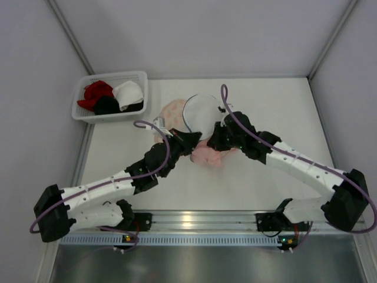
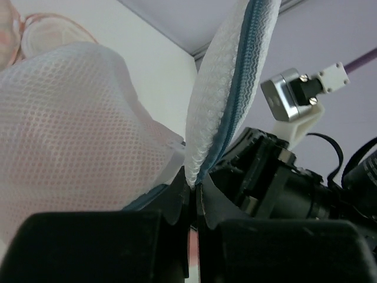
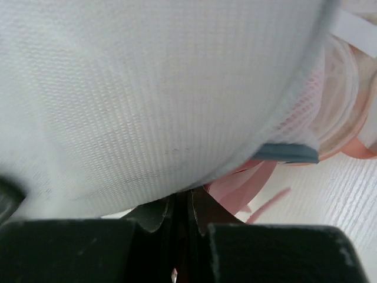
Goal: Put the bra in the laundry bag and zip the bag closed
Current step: Place the bra in the laundry bag.
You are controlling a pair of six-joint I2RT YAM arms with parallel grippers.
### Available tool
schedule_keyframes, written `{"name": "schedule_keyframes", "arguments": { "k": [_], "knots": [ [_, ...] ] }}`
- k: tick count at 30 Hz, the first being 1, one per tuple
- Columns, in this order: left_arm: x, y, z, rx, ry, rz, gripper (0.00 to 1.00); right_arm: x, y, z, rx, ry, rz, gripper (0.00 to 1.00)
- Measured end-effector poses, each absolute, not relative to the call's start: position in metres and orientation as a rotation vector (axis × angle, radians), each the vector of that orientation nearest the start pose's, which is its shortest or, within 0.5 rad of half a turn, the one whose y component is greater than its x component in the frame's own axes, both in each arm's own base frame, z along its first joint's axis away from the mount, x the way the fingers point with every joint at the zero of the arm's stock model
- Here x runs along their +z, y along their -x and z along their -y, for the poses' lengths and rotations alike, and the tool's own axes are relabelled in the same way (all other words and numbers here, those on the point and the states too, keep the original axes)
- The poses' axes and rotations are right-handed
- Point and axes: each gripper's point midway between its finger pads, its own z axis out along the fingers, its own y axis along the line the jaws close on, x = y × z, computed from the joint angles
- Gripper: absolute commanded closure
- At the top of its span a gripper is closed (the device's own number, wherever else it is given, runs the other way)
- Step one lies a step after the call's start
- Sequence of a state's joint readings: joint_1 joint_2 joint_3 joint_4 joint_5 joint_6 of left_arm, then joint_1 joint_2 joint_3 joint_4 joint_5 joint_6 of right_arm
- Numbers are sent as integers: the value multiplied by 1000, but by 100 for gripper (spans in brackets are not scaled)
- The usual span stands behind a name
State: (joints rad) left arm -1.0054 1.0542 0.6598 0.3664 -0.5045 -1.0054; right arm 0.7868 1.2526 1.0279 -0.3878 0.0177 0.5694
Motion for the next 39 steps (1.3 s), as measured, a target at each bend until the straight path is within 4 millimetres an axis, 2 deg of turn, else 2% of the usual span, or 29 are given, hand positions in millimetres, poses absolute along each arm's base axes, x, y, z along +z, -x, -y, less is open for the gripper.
{"name": "schedule_keyframes", "arguments": {
  "k": [5, 8, 10, 16, 21, 24, 27, 29, 30, 31, 34, 35, 37, 38, 39],
  "knots": [
    [241, -248, 288, -1093, 477, -1755, 100, 137, -265, -283, 602, 220, -2409, 100],
    [231, -248, 276, -1061, 534, -1767, 100, 119, -274, -290, 588, 188, -2429, 100],
    [228, -247, 264, -1040, 592, -1761, 100, 121, -281, -298, 624, 162, -2396, 100],
    [226, -246, 232, -981, 754, -1726, 100, 152, -309, -327, 812, 69, -2164, 100],
    [207, -248, 213, -873, 838, -1739, 100, 170, -324, -346, 946, 19, -2008, 100],
    [199, -248, 203, -824, 887, -1734, 100, 168, -335, -360, 1009, -3, -1951, 100],
    [193, -248, 195, -791, 926, -1729, 100, 147, -343, -374, 1035, -6, -1958, 100],
    [190, -248, 189, -768, 950, -1722, 100, 131, -346, -383, 1024, 8, -1987, 85],
    [189, -248, 187, -761, 960, -1717, 100, 124, -347, -387, 1018, 14, -2000, 66],
    [189, -248, 184, -755, 969, -1711, 100, 118, -348, -390, 1012, 20, -2010, 55],
    [193, -246, 176, -752, 996, -1688, 100, 111, -347, -391, 986, 55, -2021, 30],
    [194, -246, 173, -752, 1006, -1679, 100, 112, -348, -391, 979, 66, -2020, 26],
    [197, -246, 168, -753, 1031, -1657, 100, 114, -351, -392, 936, 108, -2040, 11],
    [198, -245, 164, -750, 1043, -1647, 100, 119, -353, -393, 913, 131, -2048, 9],
    [198, -245, 161, -745, 1053, -1639, 100, 125, -355, -394, 897, 150, -2048, 2]
  ]
}}
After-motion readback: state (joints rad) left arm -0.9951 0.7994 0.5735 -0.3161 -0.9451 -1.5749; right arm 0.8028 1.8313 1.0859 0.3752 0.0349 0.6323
